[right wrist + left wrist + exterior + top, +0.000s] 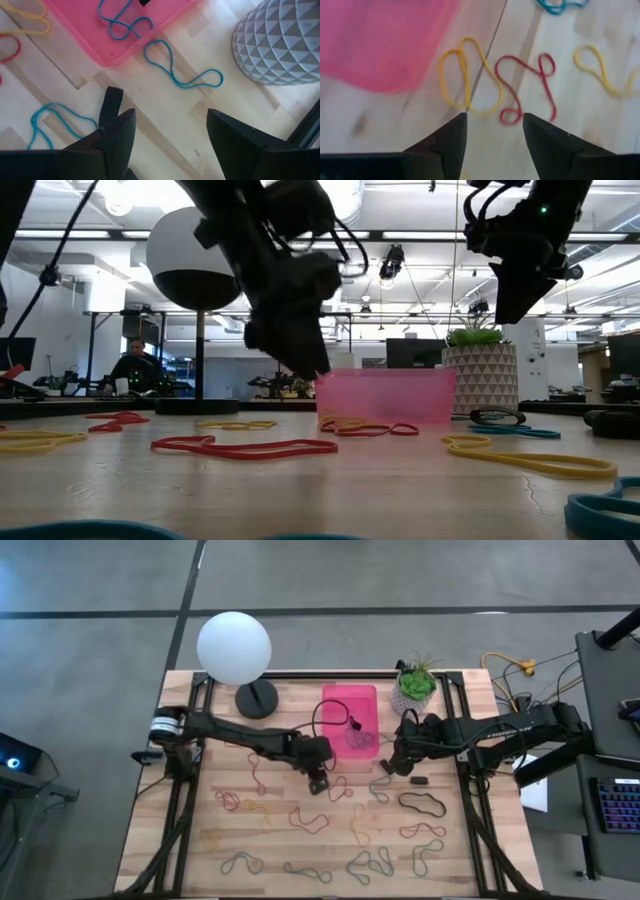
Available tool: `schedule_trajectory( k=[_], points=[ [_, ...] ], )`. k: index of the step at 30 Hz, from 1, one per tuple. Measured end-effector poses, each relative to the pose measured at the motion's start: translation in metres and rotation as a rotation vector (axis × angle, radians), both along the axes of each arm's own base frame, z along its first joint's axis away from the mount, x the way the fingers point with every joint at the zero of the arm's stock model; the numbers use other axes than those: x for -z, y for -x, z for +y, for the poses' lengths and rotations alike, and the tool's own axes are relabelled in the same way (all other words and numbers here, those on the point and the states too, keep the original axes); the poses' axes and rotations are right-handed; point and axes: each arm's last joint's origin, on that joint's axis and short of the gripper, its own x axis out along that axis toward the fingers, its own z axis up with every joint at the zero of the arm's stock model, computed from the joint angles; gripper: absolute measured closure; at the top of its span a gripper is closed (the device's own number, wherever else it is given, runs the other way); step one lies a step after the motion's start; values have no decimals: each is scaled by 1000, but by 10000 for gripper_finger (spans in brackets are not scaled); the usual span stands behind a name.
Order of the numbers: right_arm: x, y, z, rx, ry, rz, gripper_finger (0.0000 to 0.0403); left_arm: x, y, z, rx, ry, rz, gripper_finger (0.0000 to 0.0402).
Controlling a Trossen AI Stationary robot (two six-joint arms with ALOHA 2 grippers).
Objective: Pick and place rubber bands into bin
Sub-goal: Put the yellow rubber band into the pink bin
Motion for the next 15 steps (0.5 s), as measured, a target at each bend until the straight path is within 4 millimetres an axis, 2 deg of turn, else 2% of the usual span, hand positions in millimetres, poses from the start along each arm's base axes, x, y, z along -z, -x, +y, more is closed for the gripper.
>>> schedule_trajectory(
  k=[3, 9, 15],
  points=[
    [0, 0, 0, -41, 11, 19, 172, 14, -6, 1, -124, 78, 17, 221],
    [0, 0, -1, -64, 63, 30, 172, 15, -6, 5, -310, 77, -1, 221],
    [-1, 0, -3, -51, 123, 27, 172, 20, -8, 8, -374, 118, -15, 221]
  ],
)
